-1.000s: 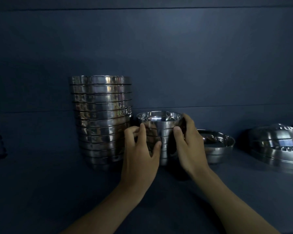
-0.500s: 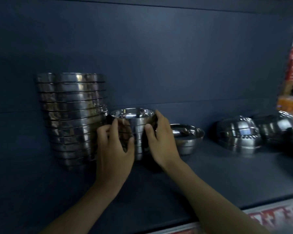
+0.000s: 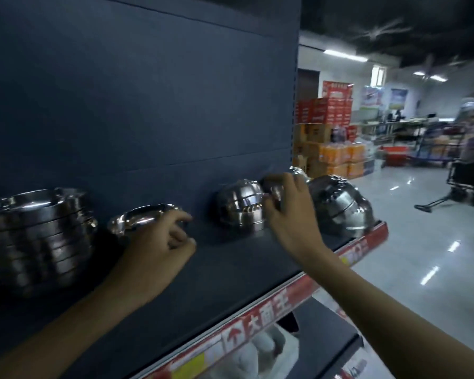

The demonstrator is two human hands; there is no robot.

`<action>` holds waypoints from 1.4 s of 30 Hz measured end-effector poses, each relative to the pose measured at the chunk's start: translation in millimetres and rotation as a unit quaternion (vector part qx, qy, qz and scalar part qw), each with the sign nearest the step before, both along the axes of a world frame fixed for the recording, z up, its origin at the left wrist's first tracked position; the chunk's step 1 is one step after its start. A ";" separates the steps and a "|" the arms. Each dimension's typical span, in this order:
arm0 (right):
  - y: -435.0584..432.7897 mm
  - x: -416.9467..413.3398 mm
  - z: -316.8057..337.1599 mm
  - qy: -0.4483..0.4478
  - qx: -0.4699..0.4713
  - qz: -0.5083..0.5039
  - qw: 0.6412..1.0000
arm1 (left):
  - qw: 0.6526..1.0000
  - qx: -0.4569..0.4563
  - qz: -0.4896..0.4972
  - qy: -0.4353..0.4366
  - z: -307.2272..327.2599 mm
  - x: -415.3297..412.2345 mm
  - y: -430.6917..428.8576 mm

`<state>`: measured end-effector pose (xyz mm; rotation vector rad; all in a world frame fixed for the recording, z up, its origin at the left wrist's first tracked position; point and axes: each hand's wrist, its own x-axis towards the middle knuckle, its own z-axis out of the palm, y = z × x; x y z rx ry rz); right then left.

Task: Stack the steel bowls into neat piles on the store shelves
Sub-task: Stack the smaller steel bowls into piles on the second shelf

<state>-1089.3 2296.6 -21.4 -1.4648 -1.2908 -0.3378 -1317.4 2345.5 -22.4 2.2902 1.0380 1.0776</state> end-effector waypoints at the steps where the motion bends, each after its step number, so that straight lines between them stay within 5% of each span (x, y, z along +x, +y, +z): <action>1: -3.9 20.5 -2.9 0.021 0.008 -0.027 0.999 | 0.999 -0.037 -0.020 0.003 0.2 27.9 -0.1; 8: -20.1 132.9 -16.7 0.137 0.008 -0.150 0.979 | 0.985 -0.123 -0.098 0.074 -15.1 181.7 8.4; 14: -13.9 182.2 -23.7 0.233 -0.084 -0.089 0.965 | 0.970 -0.188 -0.125 0.086 -25.1 241.4 21.7; 21: -14.6 199.4 -37.4 0.246 -0.121 -0.017 0.962 | 0.960 -0.224 -0.163 0.042 -35.8 276.1 30.8; 32: -36.4 152.2 -37.1 0.256 -0.107 0.030 0.960 | 0.962 -0.164 -0.207 -0.064 -33.9 241.2 14.6; 42: -59.4 26.7 -24.8 0.259 -0.073 0.092 0.959 | 0.972 -0.123 -0.168 -0.109 -23.8 97.6 -21.0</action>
